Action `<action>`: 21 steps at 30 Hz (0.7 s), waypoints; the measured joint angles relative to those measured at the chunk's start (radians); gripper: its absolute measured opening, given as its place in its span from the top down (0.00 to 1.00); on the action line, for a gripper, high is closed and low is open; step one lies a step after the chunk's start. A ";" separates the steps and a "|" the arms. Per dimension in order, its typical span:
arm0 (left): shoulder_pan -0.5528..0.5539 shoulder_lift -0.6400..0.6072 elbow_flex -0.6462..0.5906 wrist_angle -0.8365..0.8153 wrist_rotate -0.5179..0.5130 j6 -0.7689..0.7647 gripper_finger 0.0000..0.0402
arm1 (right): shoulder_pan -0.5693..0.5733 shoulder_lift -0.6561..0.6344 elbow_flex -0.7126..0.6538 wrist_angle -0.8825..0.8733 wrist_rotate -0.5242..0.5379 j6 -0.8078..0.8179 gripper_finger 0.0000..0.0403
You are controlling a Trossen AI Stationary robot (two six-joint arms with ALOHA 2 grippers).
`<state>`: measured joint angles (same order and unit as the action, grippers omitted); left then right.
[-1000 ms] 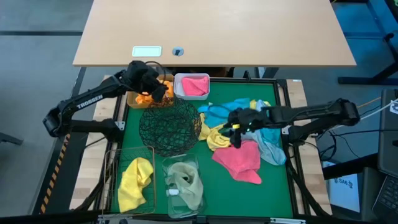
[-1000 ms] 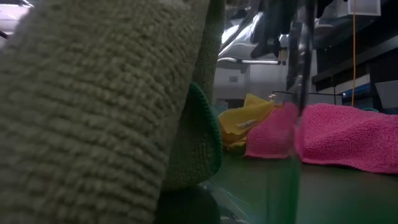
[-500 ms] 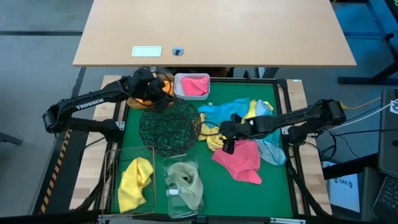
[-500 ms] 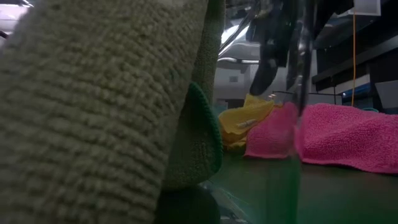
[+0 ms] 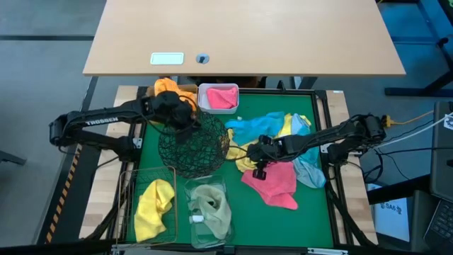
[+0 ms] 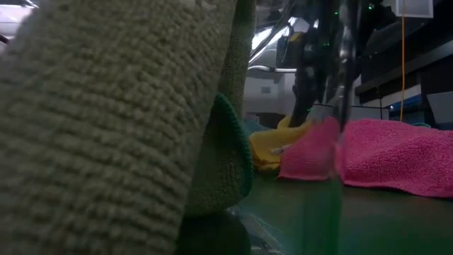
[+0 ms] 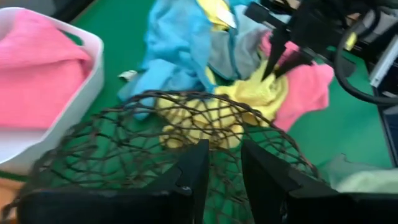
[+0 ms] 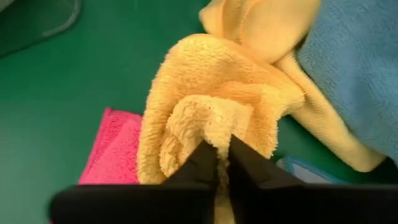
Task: Sort microfiber towel by color & place in baskets
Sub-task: Put the yellow microfiber towel into the wire basket
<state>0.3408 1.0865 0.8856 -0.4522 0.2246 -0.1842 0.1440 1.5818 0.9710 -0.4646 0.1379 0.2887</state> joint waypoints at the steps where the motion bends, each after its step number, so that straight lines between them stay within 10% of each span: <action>1: -0.012 0.002 0.000 0.000 -0.003 -0.008 0.76 | 0.000 0.000 0.000 0.000 -0.003 -0.010 0.97; 21: -0.250 0.205 0.000 0.477 -0.008 -0.069 0.51 | 0.000 -0.011 0.451 -0.293 -0.098 -0.062 0.99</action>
<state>0.0904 1.2917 0.8856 0.0245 0.2166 -0.2527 0.1436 1.5711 1.4220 -0.7574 0.0403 0.2264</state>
